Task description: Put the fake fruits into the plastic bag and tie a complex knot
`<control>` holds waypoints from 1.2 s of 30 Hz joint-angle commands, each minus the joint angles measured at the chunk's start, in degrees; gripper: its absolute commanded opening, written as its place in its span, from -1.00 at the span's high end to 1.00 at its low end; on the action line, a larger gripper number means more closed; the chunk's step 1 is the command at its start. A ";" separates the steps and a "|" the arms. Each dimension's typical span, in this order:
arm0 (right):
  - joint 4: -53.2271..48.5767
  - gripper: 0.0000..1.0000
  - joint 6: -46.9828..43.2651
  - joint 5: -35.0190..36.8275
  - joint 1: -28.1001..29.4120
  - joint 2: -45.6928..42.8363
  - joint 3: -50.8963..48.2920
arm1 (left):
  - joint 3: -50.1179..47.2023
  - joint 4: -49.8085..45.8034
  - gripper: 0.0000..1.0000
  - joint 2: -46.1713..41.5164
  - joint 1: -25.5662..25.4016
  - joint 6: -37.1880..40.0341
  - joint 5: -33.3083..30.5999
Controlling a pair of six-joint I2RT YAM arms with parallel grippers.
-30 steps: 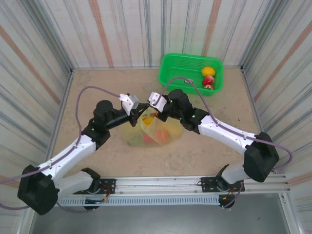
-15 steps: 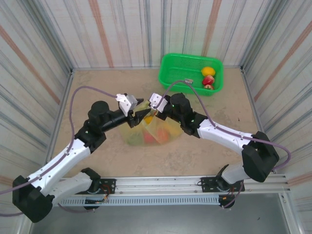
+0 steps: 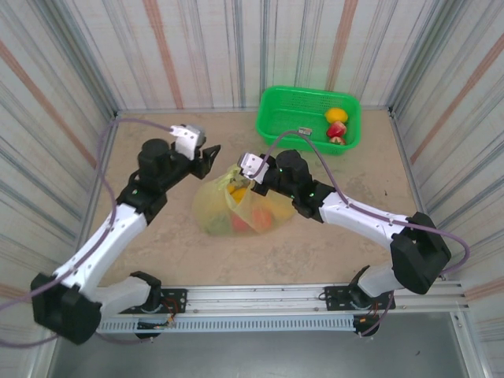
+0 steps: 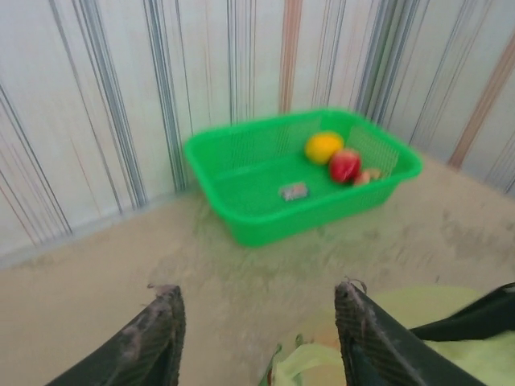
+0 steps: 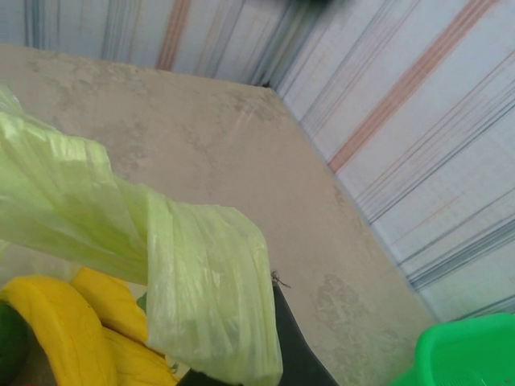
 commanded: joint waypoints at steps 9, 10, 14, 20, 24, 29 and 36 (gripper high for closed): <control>-2.58 1.00 2.66 -5.52 -1.12 -0.87 1.35 | -6.92 0.70 0.42 4.62 -1.60 11.39 10.48; -2.62 1.00 2.71 -5.58 -1.15 -0.79 1.42 | -7.92 2.75 0.40 4.19 -1.71 11.41 11.84; -2.76 1.00 3.14 -6.07 -1.38 -0.54 1.70 | -13.08 10.71 0.32 2.67 -1.74 13.49 15.72; -3.44 1.00 3.76 -7.04 -1.80 0.02 2.27 | -14.66 15.50 0.25 3.47 -1.73 13.31 18.35; -4.16 1.00 3.85 -7.50 -1.85 0.20 2.69 | -15.34 20.18 0.21 3.66 -1.64 11.79 18.21; -4.59 1.00 4.11 -7.94 -1.82 0.50 3.04 | -14.71 22.87 0.18 5.55 -1.62 10.87 20.85; -5.02 1.00 4.47 -8.61 -1.84 0.72 3.39 | -14.61 24.16 0.18 7.32 -1.43 11.04 22.06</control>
